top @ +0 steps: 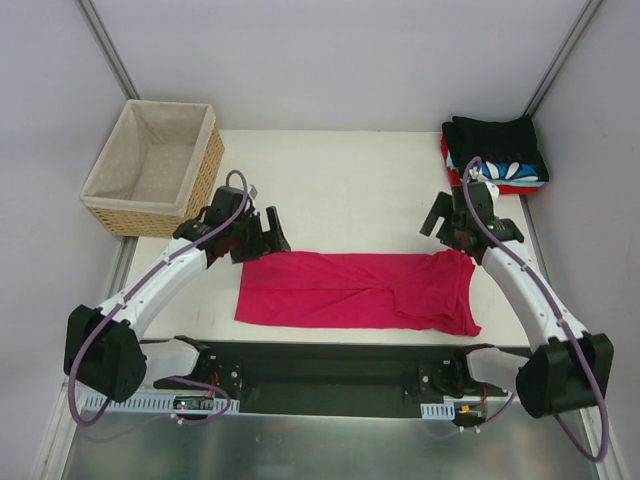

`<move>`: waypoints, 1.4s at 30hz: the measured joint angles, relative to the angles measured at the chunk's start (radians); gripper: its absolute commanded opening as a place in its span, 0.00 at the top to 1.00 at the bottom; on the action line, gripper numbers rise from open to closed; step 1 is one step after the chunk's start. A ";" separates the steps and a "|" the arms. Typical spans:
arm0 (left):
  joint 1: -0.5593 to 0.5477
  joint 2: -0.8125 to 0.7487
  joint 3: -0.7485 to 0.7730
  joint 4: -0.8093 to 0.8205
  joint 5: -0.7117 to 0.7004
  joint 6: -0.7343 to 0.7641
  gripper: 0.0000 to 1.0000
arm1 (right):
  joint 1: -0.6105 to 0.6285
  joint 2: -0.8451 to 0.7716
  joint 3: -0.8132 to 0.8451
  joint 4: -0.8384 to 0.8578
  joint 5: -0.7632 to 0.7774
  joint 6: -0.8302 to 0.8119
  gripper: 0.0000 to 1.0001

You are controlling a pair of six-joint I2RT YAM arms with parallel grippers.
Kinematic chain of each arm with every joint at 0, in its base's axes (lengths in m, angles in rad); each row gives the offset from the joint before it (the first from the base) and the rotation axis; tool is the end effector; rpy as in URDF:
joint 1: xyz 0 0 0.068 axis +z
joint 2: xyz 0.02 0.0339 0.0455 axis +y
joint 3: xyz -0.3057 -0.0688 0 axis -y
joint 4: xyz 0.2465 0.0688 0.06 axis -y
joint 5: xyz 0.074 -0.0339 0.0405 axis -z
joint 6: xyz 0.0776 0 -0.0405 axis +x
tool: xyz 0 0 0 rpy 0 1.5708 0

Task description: Fold and stack the t-shirts

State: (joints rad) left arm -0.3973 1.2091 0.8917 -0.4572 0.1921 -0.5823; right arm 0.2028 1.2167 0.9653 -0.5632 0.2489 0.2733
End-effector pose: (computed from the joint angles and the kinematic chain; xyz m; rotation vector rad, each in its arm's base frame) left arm 0.2451 -0.1189 0.2745 -0.1268 2.4356 -0.6893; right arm 0.2684 0.0357 0.2885 0.1996 2.3457 -0.0656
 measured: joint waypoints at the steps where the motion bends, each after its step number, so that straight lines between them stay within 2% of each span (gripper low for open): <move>1: 0.000 0.014 0.023 0.010 0.017 0.004 0.11 | 0.014 -0.033 0.017 -0.013 0.002 -0.006 0.03; 6: 0.000 0.093 0.069 0.030 0.065 0.028 0.11 | 0.037 -0.163 0.021 -0.079 0.019 -0.025 0.03; 12: 0.000 0.090 0.047 0.029 0.092 0.033 0.11 | 0.036 -0.231 -0.115 -0.035 0.024 -0.022 0.03; 21: 0.000 -0.066 -0.038 0.042 0.114 0.034 0.11 | 0.010 -0.235 -0.423 0.313 -0.179 0.081 0.03; 31: 0.000 -0.097 -0.066 0.064 0.150 0.045 0.10 | -0.064 -0.158 -0.455 0.615 -0.292 0.129 0.03; 42: 0.000 -0.097 -0.066 0.076 0.151 0.048 0.10 | -0.111 -0.078 -0.481 0.695 -0.337 0.143 0.03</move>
State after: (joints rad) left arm -0.3973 1.1122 0.8253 -0.3817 0.3431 -0.5339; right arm 0.0917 1.1385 0.4843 0.1318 -0.0883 0.4160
